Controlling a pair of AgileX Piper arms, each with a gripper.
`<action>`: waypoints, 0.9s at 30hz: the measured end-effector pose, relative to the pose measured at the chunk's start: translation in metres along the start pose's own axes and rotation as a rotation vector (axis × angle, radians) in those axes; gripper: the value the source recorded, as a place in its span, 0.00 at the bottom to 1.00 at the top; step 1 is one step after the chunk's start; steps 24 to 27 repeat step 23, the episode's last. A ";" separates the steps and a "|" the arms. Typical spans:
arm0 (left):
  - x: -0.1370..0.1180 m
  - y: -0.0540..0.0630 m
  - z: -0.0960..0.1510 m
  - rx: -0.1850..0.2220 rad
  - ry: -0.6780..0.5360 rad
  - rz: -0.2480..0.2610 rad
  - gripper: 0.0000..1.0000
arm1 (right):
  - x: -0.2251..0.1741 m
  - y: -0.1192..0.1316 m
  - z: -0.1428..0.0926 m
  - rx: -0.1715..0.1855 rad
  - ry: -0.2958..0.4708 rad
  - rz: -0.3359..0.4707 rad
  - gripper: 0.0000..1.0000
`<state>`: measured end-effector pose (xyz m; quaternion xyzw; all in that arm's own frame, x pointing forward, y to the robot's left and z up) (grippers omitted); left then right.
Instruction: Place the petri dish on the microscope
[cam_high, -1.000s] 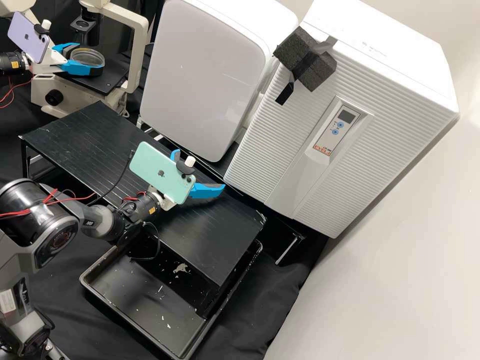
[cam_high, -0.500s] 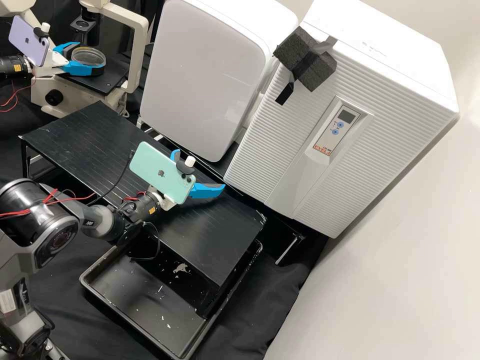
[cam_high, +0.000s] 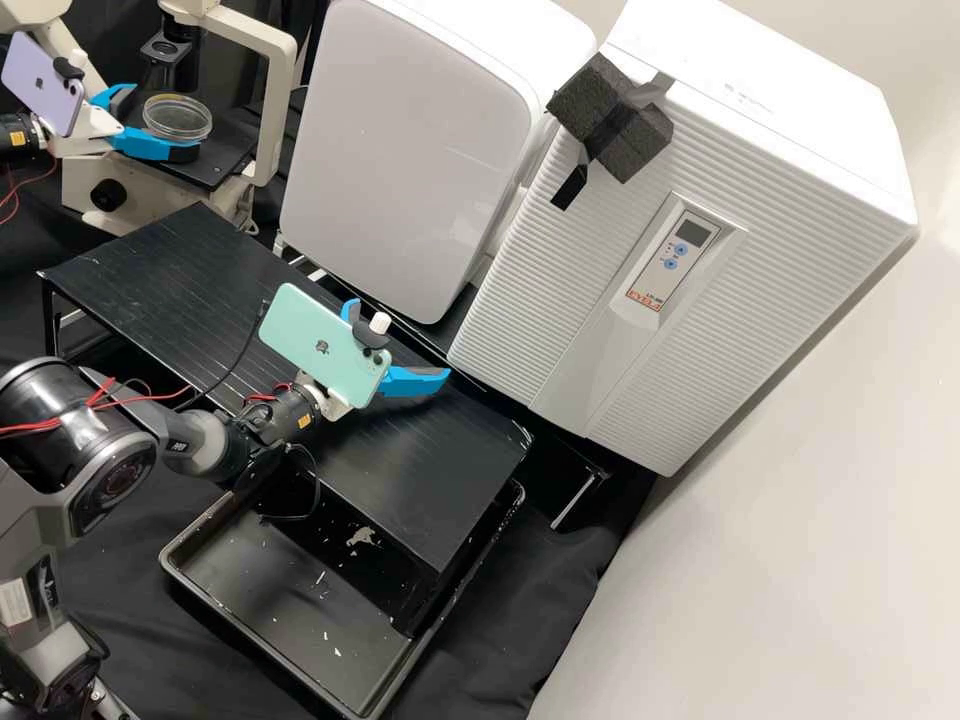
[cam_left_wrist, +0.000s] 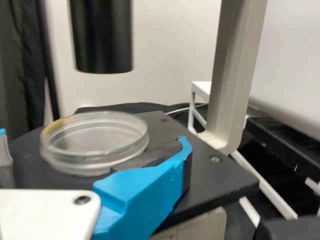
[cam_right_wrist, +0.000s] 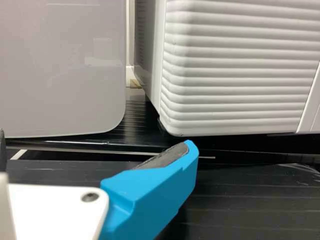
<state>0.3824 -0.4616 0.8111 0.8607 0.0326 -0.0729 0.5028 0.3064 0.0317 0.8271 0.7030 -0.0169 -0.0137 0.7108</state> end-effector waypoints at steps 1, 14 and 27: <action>-0.005 0.002 0.000 -0.001 0.007 0.004 1.00 | 0.000 0.000 0.000 0.000 0.000 0.000 1.00; -0.084 0.002 0.009 0.008 0.170 0.177 1.00 | 0.000 0.000 0.000 0.000 0.000 0.000 1.00; -0.113 -0.014 0.017 0.023 0.153 0.266 1.00 | 0.000 0.000 0.000 0.000 0.000 0.000 1.00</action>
